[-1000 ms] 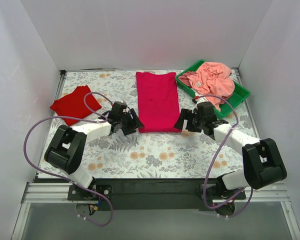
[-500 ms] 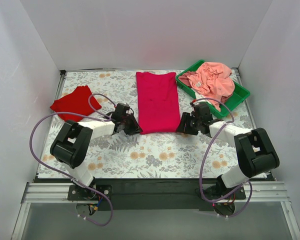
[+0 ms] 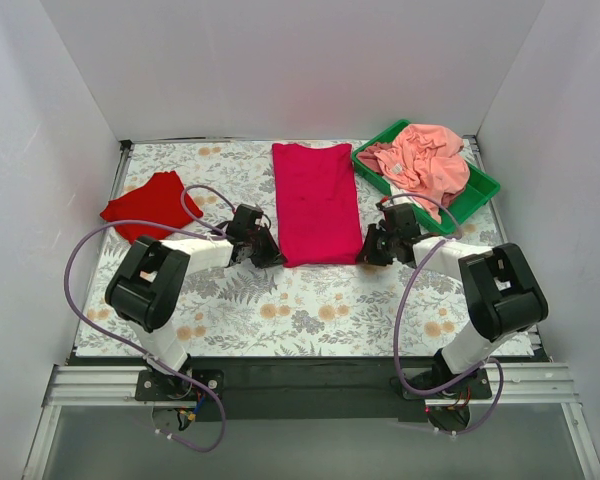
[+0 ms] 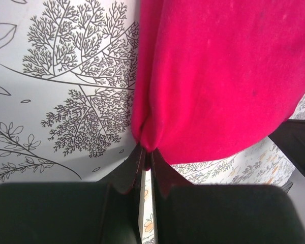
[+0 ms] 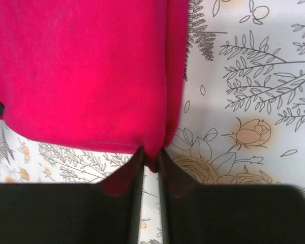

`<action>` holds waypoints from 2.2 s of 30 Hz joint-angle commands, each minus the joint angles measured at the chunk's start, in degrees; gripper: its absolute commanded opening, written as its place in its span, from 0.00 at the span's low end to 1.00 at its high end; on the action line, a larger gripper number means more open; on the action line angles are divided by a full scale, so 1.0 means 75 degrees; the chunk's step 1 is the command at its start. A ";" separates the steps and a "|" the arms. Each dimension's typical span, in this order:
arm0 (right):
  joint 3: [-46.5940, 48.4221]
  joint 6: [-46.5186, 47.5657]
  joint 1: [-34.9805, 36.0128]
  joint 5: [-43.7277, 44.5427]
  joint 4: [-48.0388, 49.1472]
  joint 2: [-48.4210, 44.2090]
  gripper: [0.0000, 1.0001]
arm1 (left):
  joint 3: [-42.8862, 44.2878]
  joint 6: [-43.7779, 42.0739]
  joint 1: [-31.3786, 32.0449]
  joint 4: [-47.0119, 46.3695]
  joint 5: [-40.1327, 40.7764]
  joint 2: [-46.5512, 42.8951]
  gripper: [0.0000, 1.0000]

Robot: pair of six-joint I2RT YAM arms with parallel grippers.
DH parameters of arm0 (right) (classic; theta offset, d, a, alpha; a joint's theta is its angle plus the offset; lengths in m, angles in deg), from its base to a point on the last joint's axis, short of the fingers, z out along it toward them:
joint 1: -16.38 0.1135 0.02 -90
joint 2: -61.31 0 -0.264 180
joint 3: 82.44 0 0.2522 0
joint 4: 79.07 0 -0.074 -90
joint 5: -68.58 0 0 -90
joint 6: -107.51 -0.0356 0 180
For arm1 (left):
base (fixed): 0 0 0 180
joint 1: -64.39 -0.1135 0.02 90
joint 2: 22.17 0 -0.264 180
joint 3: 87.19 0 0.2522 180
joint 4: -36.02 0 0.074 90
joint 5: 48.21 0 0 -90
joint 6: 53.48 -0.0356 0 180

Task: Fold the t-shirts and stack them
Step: Fold the tshirt

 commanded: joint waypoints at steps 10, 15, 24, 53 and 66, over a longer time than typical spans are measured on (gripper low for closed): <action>-0.1149 0.0069 0.0007 -0.0797 0.0132 -0.0987 0.04 | -0.1087 0.0223 0.0313 0.0253 0.0544 -0.0940 0.00; -0.2519 0.0034 0.0089 -0.1417 -0.0114 -0.2331 0.04 | -0.2246 0.0714 0.0805 0.0603 0.1068 -0.2708 0.00; -0.4197 -0.1252 0.1424 -0.1243 -0.1496 -0.5848 0.02 | -0.3981 0.2507 0.2961 0.2300 0.2008 -0.5603 0.00; -0.3896 -0.2638 0.3535 0.0280 -0.3266 -0.8512 0.01 | -0.3058 0.3118 0.5036 0.3756 0.2980 -0.6906 0.00; -0.2008 -0.1794 0.3523 0.2060 -0.3489 -0.7469 0.01 | -0.1897 0.3259 0.5013 0.4192 0.5277 -0.6848 0.00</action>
